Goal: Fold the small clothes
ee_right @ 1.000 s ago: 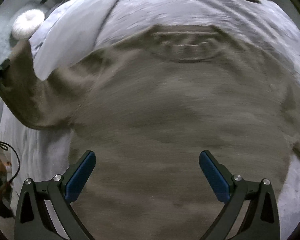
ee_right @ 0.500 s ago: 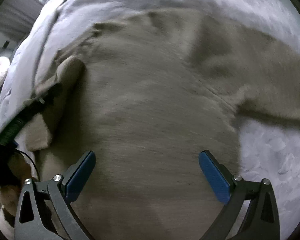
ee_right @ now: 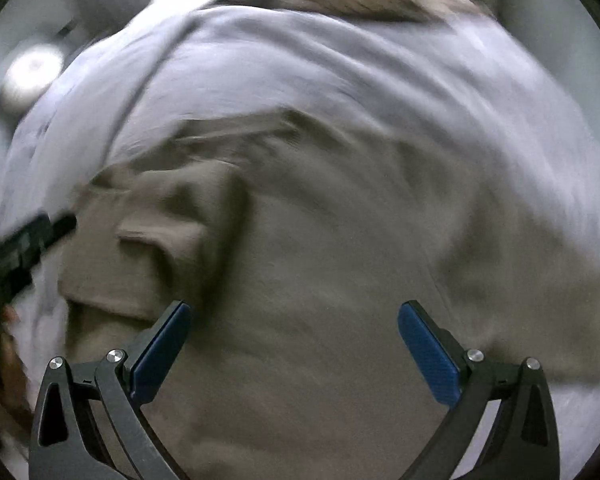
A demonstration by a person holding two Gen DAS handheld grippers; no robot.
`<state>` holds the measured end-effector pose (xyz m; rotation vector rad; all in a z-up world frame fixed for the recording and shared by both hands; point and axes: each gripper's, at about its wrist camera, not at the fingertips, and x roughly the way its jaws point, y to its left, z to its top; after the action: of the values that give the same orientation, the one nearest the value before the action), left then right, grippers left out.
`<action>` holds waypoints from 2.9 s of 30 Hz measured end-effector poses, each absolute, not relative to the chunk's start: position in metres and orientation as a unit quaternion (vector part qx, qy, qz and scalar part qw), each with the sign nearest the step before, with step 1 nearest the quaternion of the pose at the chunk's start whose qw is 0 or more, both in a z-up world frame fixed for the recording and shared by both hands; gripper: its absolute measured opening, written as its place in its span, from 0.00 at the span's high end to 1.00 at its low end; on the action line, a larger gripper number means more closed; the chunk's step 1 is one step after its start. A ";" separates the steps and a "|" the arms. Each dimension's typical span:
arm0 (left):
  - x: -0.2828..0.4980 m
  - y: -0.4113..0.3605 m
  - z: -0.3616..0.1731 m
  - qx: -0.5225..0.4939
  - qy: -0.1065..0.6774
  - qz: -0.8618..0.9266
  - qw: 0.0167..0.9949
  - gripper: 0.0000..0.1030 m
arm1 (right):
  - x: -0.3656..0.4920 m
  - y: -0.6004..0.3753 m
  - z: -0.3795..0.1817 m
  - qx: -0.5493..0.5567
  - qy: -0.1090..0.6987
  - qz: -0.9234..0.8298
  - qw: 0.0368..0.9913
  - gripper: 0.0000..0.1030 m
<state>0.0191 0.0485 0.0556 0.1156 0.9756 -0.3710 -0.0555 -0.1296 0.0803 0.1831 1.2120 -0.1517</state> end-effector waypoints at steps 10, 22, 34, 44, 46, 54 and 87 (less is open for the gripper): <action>0.099 0.113 -0.022 -0.004 0.575 -0.082 0.814 0.30 | 0.012 -0.016 0.038 -0.225 0.534 -0.041 0.814 0.05; 0.108 0.107 -0.031 -0.013 0.584 -0.117 0.803 0.76 | -0.036 -0.171 0.064 0.242 0.476 -0.088 0.841 0.86; 0.143 0.166 -0.017 -0.056 0.588 -0.146 0.794 0.87 | -0.128 -0.229 0.004 0.564 0.430 -0.111 0.696 0.53; 0.129 0.170 0.011 -0.024 0.561 -0.126 0.818 0.87 | -0.060 -0.031 -0.032 0.592 0.513 0.117 0.611 0.53; 0.124 0.173 0.019 -0.028 0.560 -0.127 0.819 0.87 | -0.052 -0.007 -0.041 0.607 0.510 0.121 0.597 0.53; 0.104 0.186 0.035 -0.007 0.552 -0.120 0.825 0.87 | -0.027 0.030 -0.054 0.607 0.514 0.118 0.594 0.94; 0.066 0.123 -0.028 0.051 0.576 -0.111 0.809 0.87 | -0.132 -0.255 0.002 0.527 0.479 -0.184 0.678 0.93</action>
<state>0.0659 0.1232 -0.0277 0.1083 1.2307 -0.2371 -0.1322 -0.2552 0.0021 1.1836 1.0767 -0.4124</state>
